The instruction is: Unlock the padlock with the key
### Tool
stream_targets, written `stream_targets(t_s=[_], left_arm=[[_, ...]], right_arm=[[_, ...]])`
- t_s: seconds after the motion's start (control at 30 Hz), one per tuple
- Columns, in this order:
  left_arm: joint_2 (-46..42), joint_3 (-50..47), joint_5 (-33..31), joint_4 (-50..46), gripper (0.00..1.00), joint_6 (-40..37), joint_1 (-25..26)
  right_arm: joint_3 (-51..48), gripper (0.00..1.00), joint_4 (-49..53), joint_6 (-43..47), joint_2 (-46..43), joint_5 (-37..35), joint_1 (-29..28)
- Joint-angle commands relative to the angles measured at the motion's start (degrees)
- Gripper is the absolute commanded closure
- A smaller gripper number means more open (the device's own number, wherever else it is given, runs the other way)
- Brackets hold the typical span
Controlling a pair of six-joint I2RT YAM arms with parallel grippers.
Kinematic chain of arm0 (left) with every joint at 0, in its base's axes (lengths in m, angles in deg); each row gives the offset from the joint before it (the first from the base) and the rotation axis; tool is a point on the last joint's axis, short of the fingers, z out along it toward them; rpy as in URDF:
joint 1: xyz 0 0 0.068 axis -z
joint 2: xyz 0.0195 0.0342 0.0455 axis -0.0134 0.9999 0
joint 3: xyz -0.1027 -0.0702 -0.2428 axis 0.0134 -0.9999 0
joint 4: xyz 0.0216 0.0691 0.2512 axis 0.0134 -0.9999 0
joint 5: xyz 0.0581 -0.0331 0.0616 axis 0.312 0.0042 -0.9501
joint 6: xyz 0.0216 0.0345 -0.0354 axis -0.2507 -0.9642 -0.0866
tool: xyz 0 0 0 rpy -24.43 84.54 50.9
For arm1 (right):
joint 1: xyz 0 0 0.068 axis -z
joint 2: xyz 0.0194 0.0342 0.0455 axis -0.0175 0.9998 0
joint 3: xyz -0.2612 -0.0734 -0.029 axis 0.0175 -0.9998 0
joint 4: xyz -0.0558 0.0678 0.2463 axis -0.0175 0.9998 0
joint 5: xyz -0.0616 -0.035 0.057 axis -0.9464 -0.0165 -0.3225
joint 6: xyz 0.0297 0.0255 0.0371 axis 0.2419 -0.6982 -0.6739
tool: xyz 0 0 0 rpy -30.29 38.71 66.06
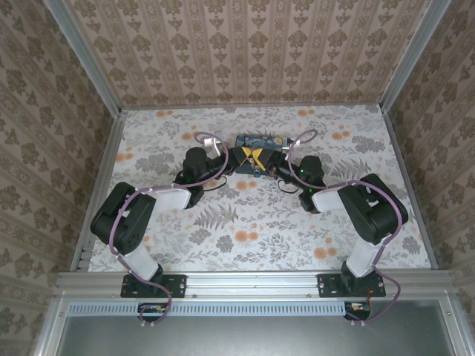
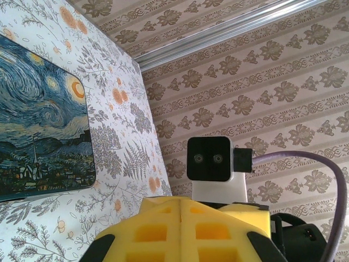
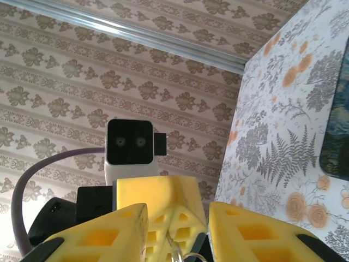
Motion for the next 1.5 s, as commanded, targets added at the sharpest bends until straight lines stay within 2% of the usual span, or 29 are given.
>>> stream_targets(t_s=[0.0, 0.27, 0.6, 0.7, 0.9, 1.03, 1.3, 1.37, 1.43, 1.47], left_arm=[[0.5, 1.7, 0.8, 1.4, 1.0, 0.2, 0.4], [0.8, 1.8, 0.5, 1.4, 1.0, 0.4, 0.4], [0.8, 2.0, 0.6, 1.2, 1.0, 0.3, 0.3], [0.8, 2.0, 0.5, 1.3, 1.0, 0.4, 0.3], [0.9, 2.0, 0.6, 1.3, 1.0, 0.4, 0.3], [1.0, 1.9, 0.5, 1.3, 1.0, 0.4, 0.3], [1.1, 2.1, 0.7, 1.3, 1.0, 0.2, 0.3], [0.8, 2.1, 0.9, 1.0, 0.87, -0.2, -0.3], [0.0, 1.5, 0.9, 0.1, 0.67, -0.9, -1.2], [-0.5, 1.0, 1.0, -0.3, 0.6, -1.3, -1.6]], right_arm=[[1.5, 0.64, -1.6, 1.6, 0.9, 2.0, -0.7], [0.3, 0.73, -1.7, 1.9, 1.0, 2.0, -1.3], [-1.5, 0.76, -1.9, 2.3, 0.5, 1.9, -1.5], [-1.7, 0.83, -1.9, 2.4, 0.5, 1.9, -1.5], [-1.5, 0.89, -1.9, 2.2, 0.6, 1.6, -1.5], [-0.8, 1.0, -1.9, 1.9, 0.6, 1.8, -1.5], [-0.8, 1.0, -1.9, 2.0, 0.1, 2.3, -1.5], [-1.3, 1.0, -1.6, 1.8, 0.0, 1.5, -1.1], [-1.5, 1.0, -1.5, 1.3, 0.4, 1.3, -0.1], [-1.5, 1.0, -1.6, 0.9, 0.6, 1.2, 0.5]])
